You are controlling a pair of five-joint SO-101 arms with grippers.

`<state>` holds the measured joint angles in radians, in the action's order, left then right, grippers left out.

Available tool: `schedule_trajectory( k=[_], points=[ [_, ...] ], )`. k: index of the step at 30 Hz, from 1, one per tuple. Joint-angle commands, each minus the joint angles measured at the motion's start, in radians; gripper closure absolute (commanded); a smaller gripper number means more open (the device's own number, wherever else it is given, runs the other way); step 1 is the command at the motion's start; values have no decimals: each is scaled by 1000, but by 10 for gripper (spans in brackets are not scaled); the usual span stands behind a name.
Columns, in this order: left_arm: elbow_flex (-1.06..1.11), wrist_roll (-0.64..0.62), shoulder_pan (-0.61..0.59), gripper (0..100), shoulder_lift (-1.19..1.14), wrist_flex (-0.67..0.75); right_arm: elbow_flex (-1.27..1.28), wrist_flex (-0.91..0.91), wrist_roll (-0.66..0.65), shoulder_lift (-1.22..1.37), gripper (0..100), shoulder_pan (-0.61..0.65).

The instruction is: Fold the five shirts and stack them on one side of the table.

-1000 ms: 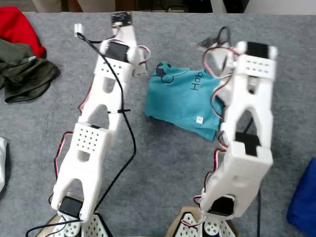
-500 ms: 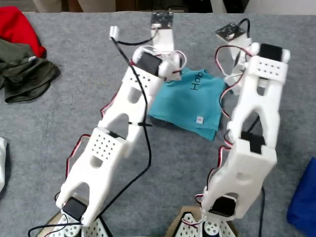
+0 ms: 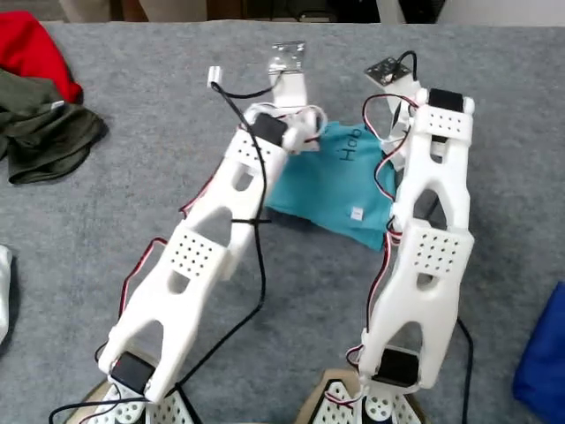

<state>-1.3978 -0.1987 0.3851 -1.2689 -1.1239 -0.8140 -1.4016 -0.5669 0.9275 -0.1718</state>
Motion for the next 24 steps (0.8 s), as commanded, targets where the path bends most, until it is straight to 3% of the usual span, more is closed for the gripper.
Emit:
schedule_trajectory(
  k=[1, 7, 14, 24],
  points=[
    [-12, 49, -54, 981, -7, -2, -134, -31, 9, 41, 993, 5],
    [-12, 123, -86, 981, -8, -66, -305, -60, 9, 124, 993, 7],
    [-14, 120, -172, 981, -8, -57, -443, -86, 9, 194, 993, 27],
    [-91, 25, -186, 980, -8, -68, -588, -221, 9, 202, 993, 38]
  ],
)
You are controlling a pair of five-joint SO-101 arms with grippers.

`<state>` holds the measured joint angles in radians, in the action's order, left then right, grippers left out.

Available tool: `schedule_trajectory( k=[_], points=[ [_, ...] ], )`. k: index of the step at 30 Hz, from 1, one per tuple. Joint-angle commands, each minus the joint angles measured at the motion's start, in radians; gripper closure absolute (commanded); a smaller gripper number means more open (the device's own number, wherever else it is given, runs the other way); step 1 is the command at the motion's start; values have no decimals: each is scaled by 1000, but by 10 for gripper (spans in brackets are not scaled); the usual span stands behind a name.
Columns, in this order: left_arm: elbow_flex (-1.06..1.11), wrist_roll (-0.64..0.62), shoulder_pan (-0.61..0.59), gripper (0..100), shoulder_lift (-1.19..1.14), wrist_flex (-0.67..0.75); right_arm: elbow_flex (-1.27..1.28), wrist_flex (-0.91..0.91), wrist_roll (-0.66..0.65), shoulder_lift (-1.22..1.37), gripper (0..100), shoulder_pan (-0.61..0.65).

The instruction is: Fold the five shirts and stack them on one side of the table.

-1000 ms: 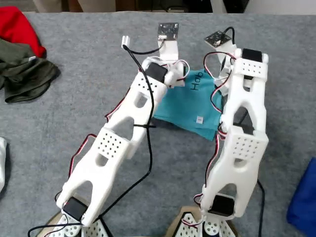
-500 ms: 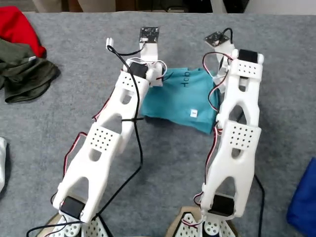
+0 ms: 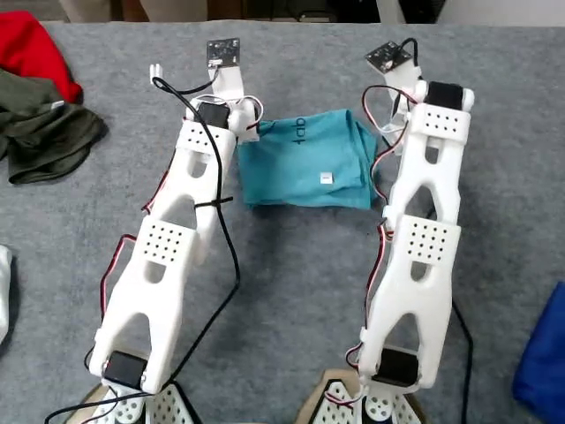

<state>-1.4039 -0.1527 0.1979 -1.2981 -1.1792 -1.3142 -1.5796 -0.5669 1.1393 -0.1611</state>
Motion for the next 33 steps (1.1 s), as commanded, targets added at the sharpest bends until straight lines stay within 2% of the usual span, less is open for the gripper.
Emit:
schedule_trajectory(
  k=[1, 5, 10, 14, 17, 21, 24, 28, 33],
  points=[
    [-118, -26, 9, 980, 21, -31, -113, -68, 9, -10, 993, 30],
    [-267, -37, 58, 979, 21, -147, -257, -195, 8, -10, 993, 59],
    [-256, -35, 95, 979, 114, -284, -346, -209, 87, -45, 993, 58],
    [-256, -34, 117, 980, 182, -454, -179, -209, 123, -166, 993, 73],
    [-261, -32, 146, 980, 194, -580, 70, -209, 123, -298, 993, 108],
    [-178, -43, 181, 981, 200, -585, 351, -176, 97, -467, 993, 196],
    [-110, -69, 199, 981, 194, -585, 455, -34, 89, -507, 993, 223],
    [-25, -77, 193, 981, 193, -585, 547, 133, 38, -438, 993, 225],
    [97, -81, 190, 980, 168, -578, 498, 252, -15, -282, 993, 205]
  ],
)
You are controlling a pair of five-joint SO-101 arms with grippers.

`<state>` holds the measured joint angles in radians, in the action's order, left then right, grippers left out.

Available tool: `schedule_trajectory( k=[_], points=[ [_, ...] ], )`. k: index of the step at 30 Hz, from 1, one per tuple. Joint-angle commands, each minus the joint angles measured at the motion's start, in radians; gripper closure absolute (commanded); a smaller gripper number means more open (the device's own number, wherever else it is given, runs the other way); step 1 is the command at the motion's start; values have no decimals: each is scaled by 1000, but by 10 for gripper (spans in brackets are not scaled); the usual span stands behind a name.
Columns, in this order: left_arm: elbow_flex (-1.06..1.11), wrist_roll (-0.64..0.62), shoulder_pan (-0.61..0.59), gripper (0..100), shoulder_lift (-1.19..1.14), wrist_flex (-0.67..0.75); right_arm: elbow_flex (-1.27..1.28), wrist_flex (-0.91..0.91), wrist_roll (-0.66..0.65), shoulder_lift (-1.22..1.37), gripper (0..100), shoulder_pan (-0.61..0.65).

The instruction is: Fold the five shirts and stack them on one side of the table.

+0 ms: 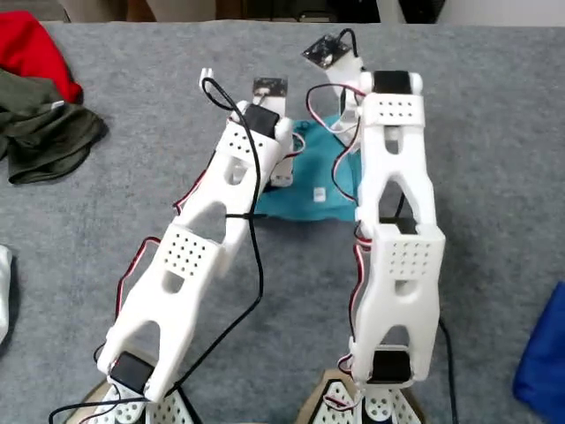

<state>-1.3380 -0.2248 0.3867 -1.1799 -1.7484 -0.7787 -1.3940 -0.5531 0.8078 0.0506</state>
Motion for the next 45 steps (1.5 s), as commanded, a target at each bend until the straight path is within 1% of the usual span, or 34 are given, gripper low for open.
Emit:
schedule_trajectory(
  k=[1, 4, 8, 11, 15, 17, 24, 27, 28, 30, 33, 35, 37, 41, 43, 45],
  points=[
    [29, -9, -5, 980, 42, -9, -62, 80, -40, 90, 993, -15],
    [-28, -5, -17, 980, 27, -8, -173, 78, -69, 220, 993, -28],
    [-146, -3, -25, 980, 13, -8, -406, -6, -72, 343, 993, -51],
    [-235, 11, -26, 980, 1, -8, -559, -32, -71, 421, 993, -73],
    [-288, 43, -23, 980, -15, -8, -665, -35, -71, 478, 993, -90],
    [-288, 44, -25, 980, -21, -9, -685, -37, -71, 479, 993, -91],
    [-256, 44, -34, 980, -27, -9, -835, -132, -69, 429, 993, -93],
    [-282, 46, -48, 980, -13, -9, -889, -245, -63, 384, 993, -97],
    [-305, 49, -55, 980, -2, -11, -894, -293, -43, 358, 993, -101],
    [-331, 89, -68, 980, 28, -11, -883, -387, -8, 288, 993, -105],
    [-328, 133, -80, 981, 114, -11, -799, -396, 48, 180, 993, -137],
    [-328, 144, -95, 981, 173, -11, -676, -397, 60, 71, 993, -143],
    [-328, 152, -112, 981, 222, -11, -473, -396, 61, -62, 993, -143],
    [-328, 152, -144, 981, 257, -11, 19, -393, 71, -377, 993, -113],
    [-328, 152, -164, 981, 265, -11, 223, -384, 115, -524, 993, -85],
    [-328, 152, -180, 981, 268, -12, 371, -354, 169, -654, 993, -68]
  ],
)
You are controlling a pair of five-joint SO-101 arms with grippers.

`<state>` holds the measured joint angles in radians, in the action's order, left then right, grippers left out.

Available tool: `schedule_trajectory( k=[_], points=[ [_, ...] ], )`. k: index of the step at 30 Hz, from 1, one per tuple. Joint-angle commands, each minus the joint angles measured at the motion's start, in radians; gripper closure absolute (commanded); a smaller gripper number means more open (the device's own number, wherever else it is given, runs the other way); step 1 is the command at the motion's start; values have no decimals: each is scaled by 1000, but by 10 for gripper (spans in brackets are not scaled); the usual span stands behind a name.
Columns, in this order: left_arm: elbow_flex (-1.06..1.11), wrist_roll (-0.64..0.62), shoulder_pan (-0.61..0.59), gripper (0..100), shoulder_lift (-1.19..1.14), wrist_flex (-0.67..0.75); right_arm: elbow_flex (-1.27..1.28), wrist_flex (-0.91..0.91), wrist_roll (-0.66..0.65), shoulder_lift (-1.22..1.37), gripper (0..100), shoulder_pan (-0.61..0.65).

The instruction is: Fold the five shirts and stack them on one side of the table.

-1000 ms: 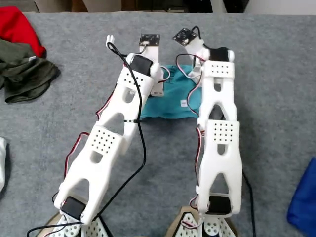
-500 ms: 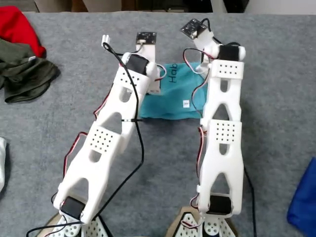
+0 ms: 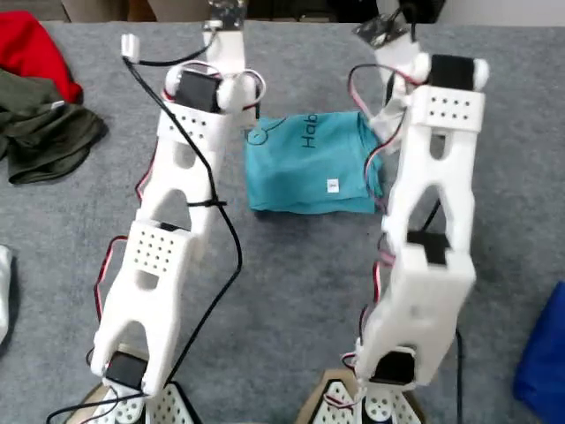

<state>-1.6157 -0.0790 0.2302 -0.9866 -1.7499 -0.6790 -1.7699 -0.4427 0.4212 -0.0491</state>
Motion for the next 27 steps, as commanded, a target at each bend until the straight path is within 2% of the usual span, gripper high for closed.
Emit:
schedule_trajectory(
  k=[1, 6, 11, 17, 23, 27],
  points=[
    [-51, 8, -29, 981, 74, -12, 331, 37, 86, -328, 993, 33],
    [-5, 29, -40, 981, 160, -15, 533, 170, 238, -486, 993, 27],
    [210, 41, -41, 981, 328, -15, 662, 279, 402, -489, 977, 12],
    [531, 81, -63, 980, 538, -11, 733, 356, 687, -486, 771, 19],
    [704, 107, -83, 980, 656, -9, 720, 459, 766, -351, 757, 70],
    [764, 107, -114, 980, 677, -9, 630, 459, 838, -179, 757, 76]
  ],
)
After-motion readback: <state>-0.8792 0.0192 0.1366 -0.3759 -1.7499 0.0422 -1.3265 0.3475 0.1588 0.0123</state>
